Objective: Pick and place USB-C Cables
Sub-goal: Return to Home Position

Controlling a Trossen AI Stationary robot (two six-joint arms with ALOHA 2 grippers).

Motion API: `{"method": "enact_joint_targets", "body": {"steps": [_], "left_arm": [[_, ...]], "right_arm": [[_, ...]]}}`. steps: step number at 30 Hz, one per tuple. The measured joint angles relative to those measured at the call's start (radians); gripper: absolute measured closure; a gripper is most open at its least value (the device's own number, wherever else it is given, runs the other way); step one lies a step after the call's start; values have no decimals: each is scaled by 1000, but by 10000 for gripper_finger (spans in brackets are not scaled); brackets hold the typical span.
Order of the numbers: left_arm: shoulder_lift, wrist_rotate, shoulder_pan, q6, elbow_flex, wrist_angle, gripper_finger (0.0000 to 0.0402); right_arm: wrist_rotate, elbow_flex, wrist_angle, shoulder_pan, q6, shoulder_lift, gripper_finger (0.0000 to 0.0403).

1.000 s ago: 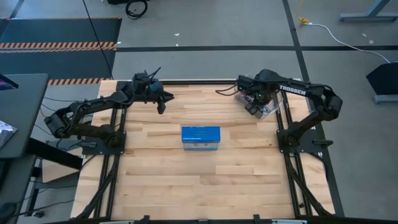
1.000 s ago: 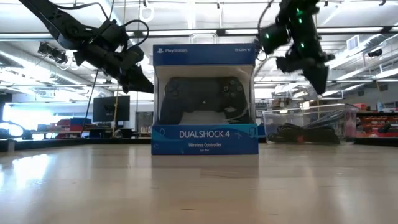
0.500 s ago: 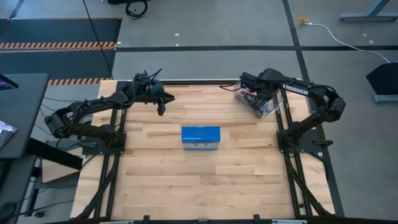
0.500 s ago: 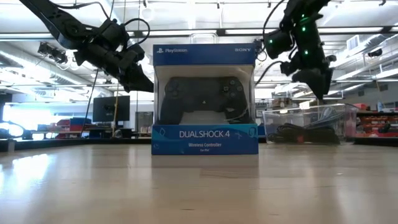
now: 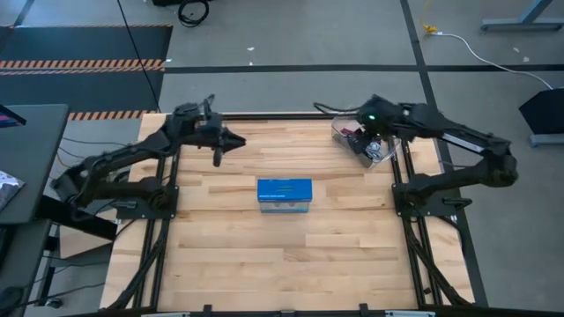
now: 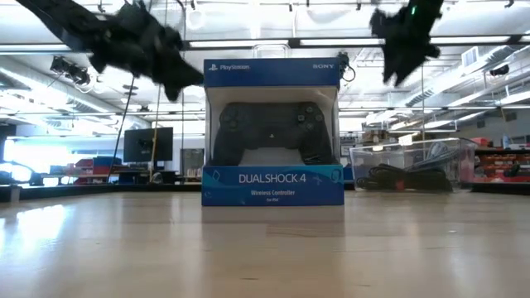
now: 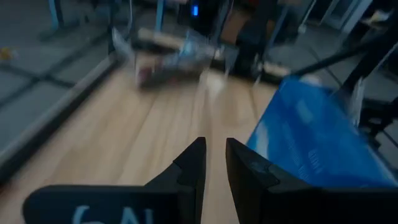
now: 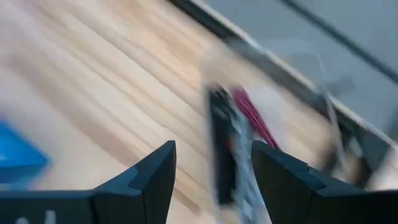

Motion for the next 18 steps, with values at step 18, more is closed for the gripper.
{"method": "enact_joint_targets", "body": {"steps": [18], "left_arm": [[-531,-681,-663,-162,0,-298,397]], "right_arm": [[-3,-154,302,483,86,-79,296]]}}
